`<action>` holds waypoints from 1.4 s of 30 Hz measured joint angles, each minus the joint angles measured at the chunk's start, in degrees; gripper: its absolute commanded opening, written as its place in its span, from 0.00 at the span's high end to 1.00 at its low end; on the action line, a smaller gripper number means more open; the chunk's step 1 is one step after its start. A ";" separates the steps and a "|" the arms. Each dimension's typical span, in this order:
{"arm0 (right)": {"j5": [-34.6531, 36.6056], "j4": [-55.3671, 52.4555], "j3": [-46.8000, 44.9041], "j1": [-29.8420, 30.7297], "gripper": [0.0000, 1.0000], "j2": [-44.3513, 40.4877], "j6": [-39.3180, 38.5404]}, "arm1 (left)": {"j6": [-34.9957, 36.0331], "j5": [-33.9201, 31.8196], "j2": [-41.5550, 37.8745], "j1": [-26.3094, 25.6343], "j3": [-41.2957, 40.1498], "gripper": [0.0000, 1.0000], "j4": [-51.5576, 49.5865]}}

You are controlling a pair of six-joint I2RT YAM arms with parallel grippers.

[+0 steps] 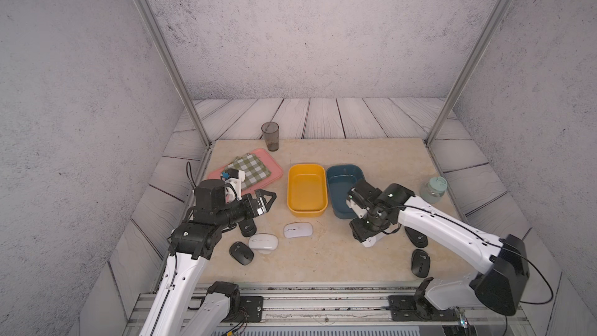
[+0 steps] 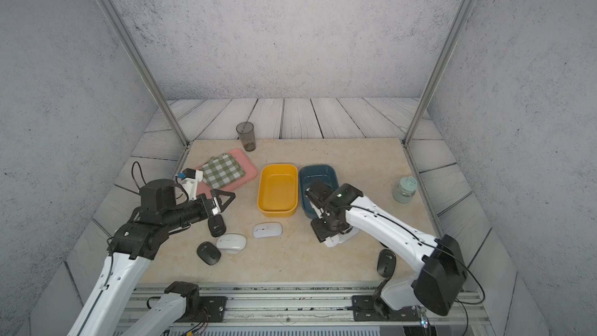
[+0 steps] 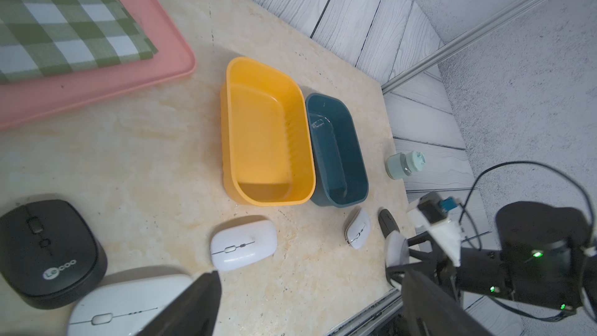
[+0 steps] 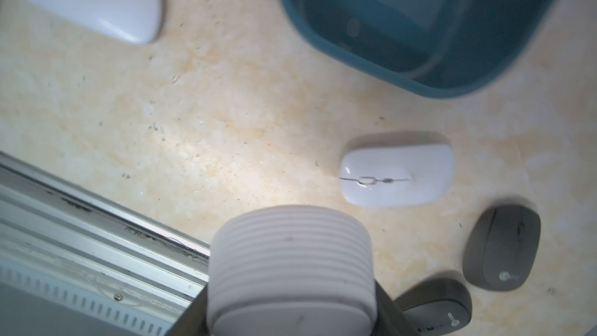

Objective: Place the mice by color into the storage box
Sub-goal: Place the mouse at the center of the board.

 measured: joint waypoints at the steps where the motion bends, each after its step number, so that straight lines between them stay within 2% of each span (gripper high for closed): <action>1: 0.22 0.11 1.20 2.16 0.61 2.73 -1.79 | 0.52 -0.02 0.26 0.59 1.31 0.06 -0.74; 4: 0.55 0.37 3.63 6.54 0.62 9.07 -6.56 | 2.21 -0.04 1.27 1.99 4.70 0.06 -2.95; 7: 1.18 1.11 4.22 8.28 0.62 13.09 -11.41 | 3.69 -0.02 2.01 3.10 6.73 0.06 -4.24; 13: 2.32 3.41 4.04 10.64 0.62 16.92 -19.21 | 5.77 -0.44 2.23 3.96 7.13 0.06 -6.82; 20: 3.06 8.72 1.60 12.98 0.61 21.03 -23.15 | 7.74 -1.01 1.84 4.00 5.57 0.06 -7.52; 22: 3.48 10.56 0.55 13.33 0.56 22.93 -23.61 | 8.13 -1.18 1.86 4.00 5.01 0.06 -7.82; 27: 4.57 13.27 -1.27 13.40 0.33 24.06 -24.20 | 9.38 -1.40 1.86 4.00 4.63 0.05 -8.26; 31: 5.01 13.90 -1.40 13.38 0.20 23.93 -24.04 | 10.08 -1.27 2.08 4.00 3.72 0.04 -8.26; 34: 4.50 15.06 -2.29 13.31 0.06 22.75 -23.39 | 10.56 -0.57 2.49 4.02 3.50 0.04 -8.17; 39: 1.51 15.52 -4.07 13.29 0.00 15.87 -20.94 | 11.21 0.87 1.84 4.07 3.54 0.03 -6.95; 42: 0.09 15.98 -4.55 12.81 0.01 8.26 -18.10 | 12.22 1.95 1.25 3.82 3.65 0.03 -6.86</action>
